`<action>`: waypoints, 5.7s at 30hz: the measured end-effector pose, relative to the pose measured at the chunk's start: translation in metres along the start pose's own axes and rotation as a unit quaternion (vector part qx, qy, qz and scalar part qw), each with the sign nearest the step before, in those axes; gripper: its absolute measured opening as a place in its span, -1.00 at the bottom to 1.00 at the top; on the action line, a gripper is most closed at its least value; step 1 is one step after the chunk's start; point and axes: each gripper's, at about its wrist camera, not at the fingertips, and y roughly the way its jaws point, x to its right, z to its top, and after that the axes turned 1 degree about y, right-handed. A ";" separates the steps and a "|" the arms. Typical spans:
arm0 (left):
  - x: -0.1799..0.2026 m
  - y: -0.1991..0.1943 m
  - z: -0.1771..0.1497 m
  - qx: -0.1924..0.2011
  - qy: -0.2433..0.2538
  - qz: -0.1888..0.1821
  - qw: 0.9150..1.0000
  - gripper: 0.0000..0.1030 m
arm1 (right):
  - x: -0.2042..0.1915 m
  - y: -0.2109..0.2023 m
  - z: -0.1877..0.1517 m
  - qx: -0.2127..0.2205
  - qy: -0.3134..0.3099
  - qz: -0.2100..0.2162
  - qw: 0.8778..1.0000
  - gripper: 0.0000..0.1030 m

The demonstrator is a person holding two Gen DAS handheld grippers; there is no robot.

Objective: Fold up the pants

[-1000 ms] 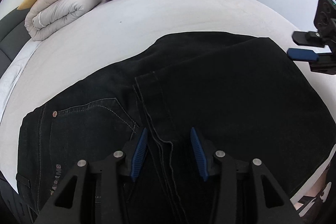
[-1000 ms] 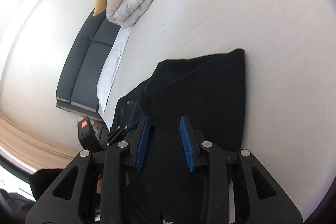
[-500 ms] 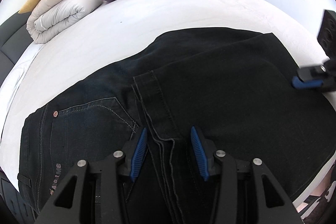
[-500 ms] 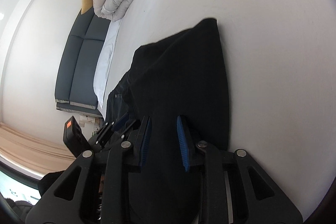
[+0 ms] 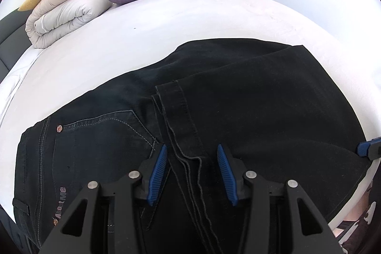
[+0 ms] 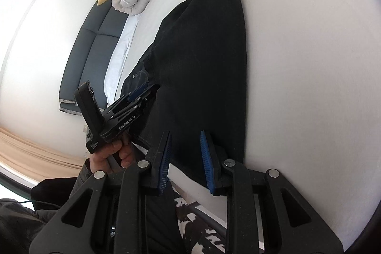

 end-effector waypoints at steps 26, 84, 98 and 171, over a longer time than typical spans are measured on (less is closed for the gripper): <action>-0.032 -0.029 -0.032 0.057 -0.081 -0.006 0.995 0.13 | -0.062 0.057 -0.039 -0.027 -0.035 0.006 0.999 -0.52; -0.238 -0.063 -0.185 0.220 -0.601 -0.139 0.756 -0.70 | -0.090 0.176 0.102 -0.084 -0.024 -0.032 0.996 -0.82; -0.210 -0.100 -0.124 0.237 -0.471 -0.089 0.845 -0.70 | -0.080 0.206 0.100 -0.100 -0.027 -0.021 0.994 -1.00; 0.135 -0.060 -0.003 0.069 0.164 -0.037 0.983 -0.66 | 0.043 -0.003 0.117 0.033 0.013 -0.031 0.999 -0.76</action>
